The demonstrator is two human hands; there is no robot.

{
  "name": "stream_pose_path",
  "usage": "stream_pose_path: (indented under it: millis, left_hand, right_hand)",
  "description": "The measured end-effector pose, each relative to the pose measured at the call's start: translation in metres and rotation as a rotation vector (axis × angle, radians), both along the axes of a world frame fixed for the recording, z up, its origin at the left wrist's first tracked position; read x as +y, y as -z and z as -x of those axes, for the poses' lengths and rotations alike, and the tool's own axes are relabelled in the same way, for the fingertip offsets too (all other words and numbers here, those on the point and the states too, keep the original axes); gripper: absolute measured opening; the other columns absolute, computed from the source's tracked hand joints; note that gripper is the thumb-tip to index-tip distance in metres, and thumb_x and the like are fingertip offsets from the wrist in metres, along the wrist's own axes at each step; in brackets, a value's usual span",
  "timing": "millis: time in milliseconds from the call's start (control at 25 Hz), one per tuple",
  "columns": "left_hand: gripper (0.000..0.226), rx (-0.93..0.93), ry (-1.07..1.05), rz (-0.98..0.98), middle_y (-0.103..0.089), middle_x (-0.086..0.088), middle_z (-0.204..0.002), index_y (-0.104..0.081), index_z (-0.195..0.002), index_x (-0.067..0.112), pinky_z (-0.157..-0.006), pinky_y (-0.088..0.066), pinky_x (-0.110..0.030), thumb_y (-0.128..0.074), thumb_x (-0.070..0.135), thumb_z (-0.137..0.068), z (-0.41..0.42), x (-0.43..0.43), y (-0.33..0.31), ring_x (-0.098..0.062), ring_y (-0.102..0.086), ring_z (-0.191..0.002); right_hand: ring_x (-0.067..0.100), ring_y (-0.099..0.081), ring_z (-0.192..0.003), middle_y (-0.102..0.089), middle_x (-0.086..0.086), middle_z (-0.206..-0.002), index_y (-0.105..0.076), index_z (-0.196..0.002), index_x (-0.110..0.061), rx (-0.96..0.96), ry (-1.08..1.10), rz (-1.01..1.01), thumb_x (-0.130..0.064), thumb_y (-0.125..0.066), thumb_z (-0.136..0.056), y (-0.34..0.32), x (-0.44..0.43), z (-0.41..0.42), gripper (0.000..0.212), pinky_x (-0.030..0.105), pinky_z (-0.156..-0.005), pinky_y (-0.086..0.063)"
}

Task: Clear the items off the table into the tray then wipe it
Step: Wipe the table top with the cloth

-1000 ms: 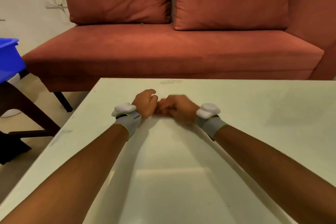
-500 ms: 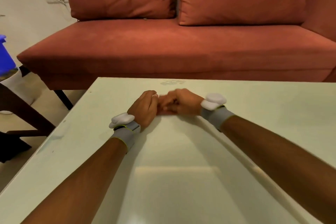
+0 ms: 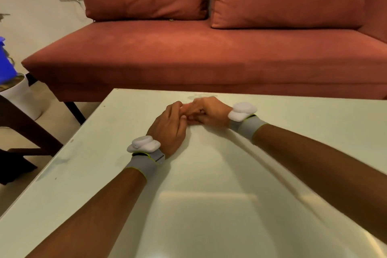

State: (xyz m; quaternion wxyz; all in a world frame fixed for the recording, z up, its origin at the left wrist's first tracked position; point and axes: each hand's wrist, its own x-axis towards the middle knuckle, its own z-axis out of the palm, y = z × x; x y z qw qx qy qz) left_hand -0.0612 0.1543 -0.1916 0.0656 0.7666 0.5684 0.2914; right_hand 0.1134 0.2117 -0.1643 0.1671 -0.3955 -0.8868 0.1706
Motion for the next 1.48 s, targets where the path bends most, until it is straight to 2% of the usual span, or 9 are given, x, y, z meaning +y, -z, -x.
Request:
stream_pose_path:
  millis: [120, 280, 520, 720, 800, 960, 1200, 1400, 1480]
  left_hand:
    - [0.048, 0.142, 0.067, 0.006, -0.043, -0.006, -0.14, -0.037, -0.135, 0.023, -0.093, -0.044, -0.036, -0.026, 0.039, -0.091, 0.0, 0.001, 0.006, -0.03, -0.054, -0.114]
    - [0.047, 0.304, 0.125, 0.012, -0.047, -0.005, -0.131, -0.047, -0.126, 0.031, -0.09, -0.039, -0.035, -0.023, 0.033, -0.085, -0.005, 0.01, 0.006, -0.03, -0.05, -0.114]
    - [0.043, 0.259, 0.008, -0.017, -0.047, -0.003, -0.127, -0.046, -0.119, 0.03, -0.099, -0.035, -0.04, -0.023, 0.034, -0.083, -0.027, 0.01, 0.014, -0.024, -0.048, -0.114]
    - [0.041, 0.276, 0.04, 0.0, -0.044, -0.004, -0.13, -0.042, -0.12, 0.032, -0.102, -0.033, -0.041, -0.022, 0.036, -0.084, -0.027, 0.011, 0.014, -0.024, -0.047, -0.115]
    - [0.041, 0.275, 0.04, -0.003, -0.044, -0.004, -0.13, -0.043, -0.12, 0.032, -0.101, -0.033, -0.04, -0.023, 0.035, -0.085, -0.028, 0.01, 0.014, -0.025, -0.048, -0.113]
    - [0.041, 0.263, 0.03, 0.003, -0.044, -0.004, -0.13, -0.044, -0.12, 0.032, -0.101, -0.033, -0.039, -0.022, 0.035, -0.085, -0.027, 0.01, 0.013, -0.024, -0.048, -0.112]
    - [0.042, 0.242, 0.018, 0.031, -0.044, -0.006, -0.126, -0.046, -0.117, 0.031, -0.098, -0.033, -0.038, -0.024, 0.036, -0.083, -0.032, 0.008, 0.01, -0.026, -0.05, -0.11]
    - [0.046, 0.205, 0.031, 0.074, -0.044, -0.009, -0.127, -0.049, -0.119, 0.029, -0.093, -0.037, -0.038, -0.023, 0.038, -0.081, -0.028, 0.009, 0.007, -0.034, -0.051, -0.104]
    - [0.046, 0.204, 0.04, 0.081, -0.044, -0.009, -0.126, -0.049, -0.119, 0.03, -0.091, -0.038, -0.037, -0.023, 0.039, -0.081, -0.028, 0.009, 0.008, -0.035, -0.052, -0.101]
  right_hand:
    - [0.012, -0.063, -0.107, -0.069, -0.003, -0.114, -0.071, -0.108, -0.025, -0.133, 0.003, 0.008, -0.023, -0.064, -0.087, -0.014, -0.002, -0.069, 0.023, 0.017, -0.091, -0.044]
    - [0.024, -0.062, -0.11, -0.068, 0.006, -0.117, -0.071, -0.108, -0.018, -0.018, 0.613, -0.111, -0.019, -0.059, -0.089, 0.001, 0.034, -0.08, 0.022, 0.021, -0.089, -0.042]
    - [0.001, -0.057, -0.114, -0.065, -0.008, -0.121, -0.068, -0.114, -0.024, -0.063, 0.091, 0.025, -0.02, -0.062, -0.088, -0.014, -0.039, -0.113, 0.027, 0.005, -0.095, -0.037]
    - [0.027, -0.062, -0.108, -0.07, 0.007, -0.113, -0.07, -0.106, -0.012, -0.038, 0.688, -0.121, -0.022, -0.054, -0.093, 0.002, 0.024, -0.104, 0.023, 0.017, -0.084, -0.039]
    - [0.02, -0.062, -0.106, -0.07, 0.002, -0.112, -0.071, -0.106, -0.015, -0.005, 0.579, -0.114, -0.025, -0.055, -0.092, 0.004, 0.014, -0.072, 0.023, 0.025, -0.094, -0.044]
    - [-0.008, -0.048, -0.113, -0.059, -0.018, -0.118, -0.066, -0.117, -0.018, -0.024, 0.096, -0.037, -0.018, -0.06, -0.09, -0.007, -0.069, -0.103, 0.028, -0.003, -0.096, -0.028]
    - [0.026, -0.064, -0.106, -0.071, 0.009, -0.109, -0.071, -0.105, -0.013, -0.034, 0.689, -0.095, -0.027, -0.058, -0.091, 0.0, -0.022, -0.116, 0.024, 0.02, -0.083, -0.043]
    - [-0.011, -0.047, -0.119, -0.058, -0.008, -0.127, -0.065, -0.118, -0.019, -0.027, 0.02, -0.06, -0.029, -0.062, -0.084, -0.01, -0.12, -0.096, 0.035, 0.007, -0.102, -0.035]
    - [-0.015, -0.046, -0.118, -0.055, -0.011, -0.127, -0.064, -0.118, -0.021, -0.066, 0.062, -0.036, -0.023, -0.064, -0.083, -0.02, -0.13, -0.133, 0.035, 0.0, -0.098, -0.033]
